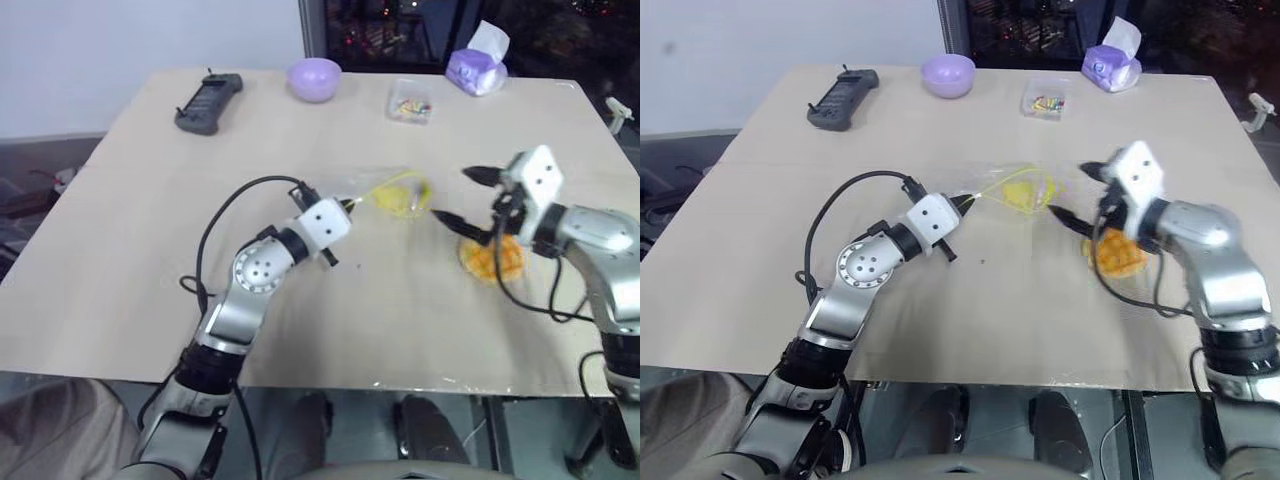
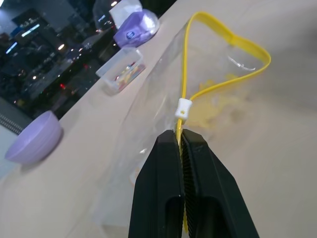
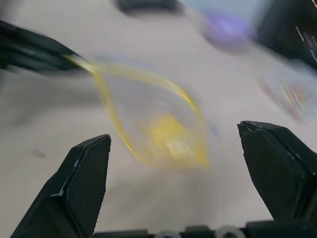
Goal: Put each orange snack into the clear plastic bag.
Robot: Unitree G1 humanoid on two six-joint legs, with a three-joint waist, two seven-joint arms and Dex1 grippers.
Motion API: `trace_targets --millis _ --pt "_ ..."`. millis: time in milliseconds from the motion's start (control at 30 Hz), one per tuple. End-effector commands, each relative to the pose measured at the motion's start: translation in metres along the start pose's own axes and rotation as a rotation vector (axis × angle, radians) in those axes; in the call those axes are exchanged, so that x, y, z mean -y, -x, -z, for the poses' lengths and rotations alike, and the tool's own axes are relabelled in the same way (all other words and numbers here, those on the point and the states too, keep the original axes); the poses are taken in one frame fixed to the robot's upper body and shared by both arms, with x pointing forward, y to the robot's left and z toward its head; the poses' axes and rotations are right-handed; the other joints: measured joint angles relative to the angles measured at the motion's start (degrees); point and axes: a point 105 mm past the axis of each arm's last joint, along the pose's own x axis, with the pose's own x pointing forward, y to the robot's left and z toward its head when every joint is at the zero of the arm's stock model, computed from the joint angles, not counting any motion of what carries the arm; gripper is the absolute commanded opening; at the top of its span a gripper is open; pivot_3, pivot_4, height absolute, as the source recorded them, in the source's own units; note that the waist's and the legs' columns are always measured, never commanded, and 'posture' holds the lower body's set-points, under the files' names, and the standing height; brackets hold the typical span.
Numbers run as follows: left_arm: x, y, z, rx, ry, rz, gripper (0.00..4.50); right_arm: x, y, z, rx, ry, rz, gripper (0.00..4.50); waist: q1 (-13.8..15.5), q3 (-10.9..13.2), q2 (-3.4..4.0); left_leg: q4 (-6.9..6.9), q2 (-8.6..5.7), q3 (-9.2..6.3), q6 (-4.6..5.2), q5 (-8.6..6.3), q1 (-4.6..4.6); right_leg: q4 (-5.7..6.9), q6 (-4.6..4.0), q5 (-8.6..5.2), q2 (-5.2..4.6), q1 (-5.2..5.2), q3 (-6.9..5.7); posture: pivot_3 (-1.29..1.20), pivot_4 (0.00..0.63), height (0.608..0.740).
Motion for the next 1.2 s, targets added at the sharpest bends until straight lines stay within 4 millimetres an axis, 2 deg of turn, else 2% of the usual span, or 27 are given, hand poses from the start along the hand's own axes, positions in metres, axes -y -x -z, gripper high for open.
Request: trace_targets --millis 33,100,233,333,467,567,600,633,867,967,1067,1200 --pt "-0.006 0.001 -0.009 0.036 -0.018 -0.024 0.00 0.013 0.027 0.027 -0.068 -0.080 0.089 4.47 0.34 0.00 0.00 0.00 0.00 0.01 0.00 0.00 0.00 0.00 0.00 0.00 0.00 0.00 0.00 0.00 0.150 0.740" --pt "-0.006 0.001 -0.009 0.036 -0.019 -0.023 0.00 0.011 0.038 0.045 -0.113 -0.112 0.107 4.47 0.37 0.00 0.02 0.00 0.00 0.05 0.00 0.00 0.02 0.02 0.00 0.00 0.00 -0.01 0.03 0.00 0.150 0.740" --pt "-0.005 0.001 -0.008 0.034 -0.019 -0.013 0.00 0.004 0.047 0.065 -0.147 -0.180 0.127 4.47 -0.06 -0.01 0.03 -0.01 0.04 0.11 0.00 0.00 0.11 0.08 0.00 0.00 0.05 0.00 0.11 0.00 0.150 0.740" --pt "-0.005 0.001 -0.008 0.034 -0.020 -0.005 0.00 -0.002 0.046 0.081 -0.173 -0.241 0.133 4.47 -0.02 -0.01 0.03 0.00 0.06 0.09 0.00 0.00 0.13 0.08 0.01 0.00 0.07 0.02 0.09 0.00 0.150 0.740" --pt "-0.006 -0.001 -0.008 0.034 -0.023 -0.003 0.00 -0.010 0.041 0.090 -0.179 -0.296 0.112 4.47 0.08 -0.03 0.00 0.01 0.05 0.09 0.00 0.00 0.12 0.07 0.01 0.00 0.07 0.04 0.09 0.00 0.150 0.740" --pt "-0.006 -0.001 -0.007 0.033 -0.026 -0.002 0.00 -0.014 0.037 0.088 -0.164 -0.305 0.090 3.72 0.05 -0.03 0.00 0.01 0.06 0.09 0.00 0.00 0.14 0.08 0.01 0.00 0.08 0.04 0.08 0.00 0.150 0.740" --pt "-0.006 -0.001 -0.007 0.033 -0.027 -0.001 0.00 -0.015 0.037 0.089 -0.169 -0.301 0.081 3.34 0.05 -0.03 0.00 0.01 0.06 0.08 0.00 0.00 0.14 0.08 0.01 0.00 0.08 0.04 0.08 0.00 0.150 0.740" --pt "-0.006 -0.001 -0.007 0.032 -0.027 -0.001 0.00 -0.017 0.036 0.090 -0.174 -0.296 0.071 2.72 0.05 -0.03 0.00 0.01 0.06 0.08 0.00 0.00 0.14 0.08 0.01 0.00 0.09 0.04 0.08 0.00 0.150 0.740" --pt "-0.006 0.000 -0.005 0.025 -0.025 -0.004 0.00 -0.018 0.033 0.090 -0.186 -0.275 0.055 0.08 0.03 -0.03 0.00 0.01 0.06 0.08 0.00 0.00 0.14 0.08 0.01 0.00 0.09 0.04 0.08 0.00 0.150 0.740" --pt "-0.005 0.000 -0.005 0.024 -0.021 -0.002 0.00 -0.006 0.027 0.074 -0.146 -0.243 0.088 0.02 -0.22 -0.03 0.00 0.01 0.07 0.09 0.00 0.00 0.15 0.08 0.01 0.00 0.09 0.04 0.09 0.00 0.150 0.740" --pt "-0.004 0.000 -0.007 0.029 -0.023 0.004 0.00 0.000 0.017 0.042 -0.052 -0.255 0.058 0.02 -0.61 -0.01 0.03 0.04 0.06 0.09 0.00 0.00 0.13 0.11 0.01 0.00 0.08 0.03 0.09 0.00 0.150 0.740" --pt "-0.002 -0.002 -0.008 0.034 -0.032 0.011 0.00 -0.018 0.003 -0.005 0.063 -0.264 -0.121 0.02 -0.86 -0.01 0.03 0.02 0.06 0.04 0.00 0.00 0.09 0.07 0.01 0.00 0.08 0.02 0.04 0.00 0.150 0.740"
